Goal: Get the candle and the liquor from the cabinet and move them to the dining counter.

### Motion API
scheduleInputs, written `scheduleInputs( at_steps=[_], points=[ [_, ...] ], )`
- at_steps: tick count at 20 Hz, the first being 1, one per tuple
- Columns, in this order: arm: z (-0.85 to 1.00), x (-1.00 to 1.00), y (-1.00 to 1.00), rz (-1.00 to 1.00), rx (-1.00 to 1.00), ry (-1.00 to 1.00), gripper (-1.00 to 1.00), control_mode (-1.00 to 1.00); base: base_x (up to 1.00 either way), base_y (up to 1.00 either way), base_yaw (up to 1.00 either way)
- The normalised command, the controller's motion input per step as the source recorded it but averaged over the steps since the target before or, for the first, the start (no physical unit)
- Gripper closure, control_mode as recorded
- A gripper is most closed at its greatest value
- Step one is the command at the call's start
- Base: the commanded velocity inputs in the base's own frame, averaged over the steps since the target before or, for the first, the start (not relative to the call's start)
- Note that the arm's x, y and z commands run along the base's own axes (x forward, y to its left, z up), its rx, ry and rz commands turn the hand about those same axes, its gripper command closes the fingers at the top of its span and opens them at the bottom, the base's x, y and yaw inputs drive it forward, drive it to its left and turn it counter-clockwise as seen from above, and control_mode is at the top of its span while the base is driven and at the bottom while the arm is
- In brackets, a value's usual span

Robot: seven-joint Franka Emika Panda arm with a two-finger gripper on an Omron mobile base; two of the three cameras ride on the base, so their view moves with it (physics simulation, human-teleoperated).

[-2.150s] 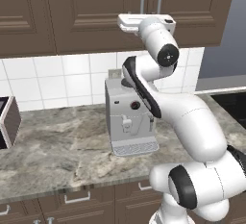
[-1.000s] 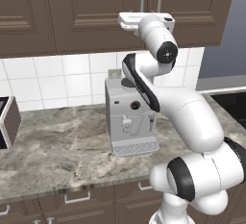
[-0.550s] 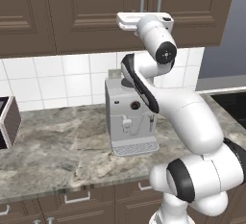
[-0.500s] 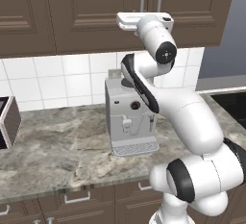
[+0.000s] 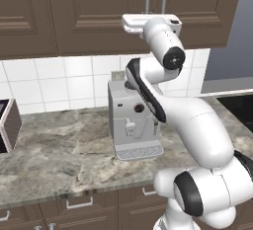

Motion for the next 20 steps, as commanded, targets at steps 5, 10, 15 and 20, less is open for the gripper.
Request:
scheduleInputs(
  at_steps=[5,10,15,20],
  points=[
    [0.0,-0.4,0.36,0.01,0.0,0.0,1.0,-1.0,0.0,0.0,0.0],
    [0.0,-0.42,0.45,0.04,0.0,0.0,1.0,-1.0,0.0,0.0,0.0],
    [0.0,-0.42,0.51,0.07,0.0,0.0,1.0,-1.0,0.0,0.0,0.0],
    [0.0,-0.47,0.52,0.09,0.0,0.0,1.0,-1.0,0.0,0.0,0.0]
  ],
)
